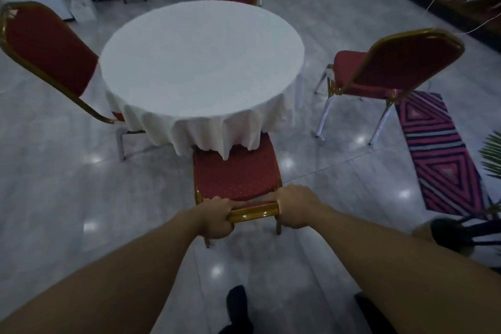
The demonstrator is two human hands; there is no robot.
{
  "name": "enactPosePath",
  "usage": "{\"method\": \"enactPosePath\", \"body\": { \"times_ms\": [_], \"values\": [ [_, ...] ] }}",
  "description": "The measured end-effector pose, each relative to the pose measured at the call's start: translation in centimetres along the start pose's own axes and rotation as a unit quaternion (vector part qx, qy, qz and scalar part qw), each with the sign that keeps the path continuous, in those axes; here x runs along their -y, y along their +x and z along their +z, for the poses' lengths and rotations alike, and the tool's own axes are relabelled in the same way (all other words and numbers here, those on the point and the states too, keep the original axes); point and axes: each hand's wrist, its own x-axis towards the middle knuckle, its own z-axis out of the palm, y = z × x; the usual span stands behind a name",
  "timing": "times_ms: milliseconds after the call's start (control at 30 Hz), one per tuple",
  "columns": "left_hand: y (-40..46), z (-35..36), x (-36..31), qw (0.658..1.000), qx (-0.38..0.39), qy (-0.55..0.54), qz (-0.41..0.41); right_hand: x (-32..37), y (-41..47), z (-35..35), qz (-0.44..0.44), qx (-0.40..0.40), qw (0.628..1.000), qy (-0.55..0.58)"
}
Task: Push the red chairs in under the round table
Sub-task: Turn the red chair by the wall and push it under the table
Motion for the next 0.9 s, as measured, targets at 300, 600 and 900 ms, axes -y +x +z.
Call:
{"method": "enactPosePath", "body": {
  "times_ms": [300, 600, 900],
  "values": [
    [4.3, -6.4, 2.2, 1.000, 0.002, -0.010, 0.019, -1.1, 6.4, -4.4, 0.022, -0.018, 0.999, -0.015],
    [6.9, -9.4, 3.1, 0.998, -0.003, -0.060, 0.008, -3.5, 11.0, -6.3, 0.033, -0.020, 0.999, -0.037],
    [6.9, -9.8, 2.7, 0.999, 0.019, -0.034, -0.015, -4.1, 10.9, -6.6, 0.006, 0.000, 1.000, -0.003]
  ]
}}
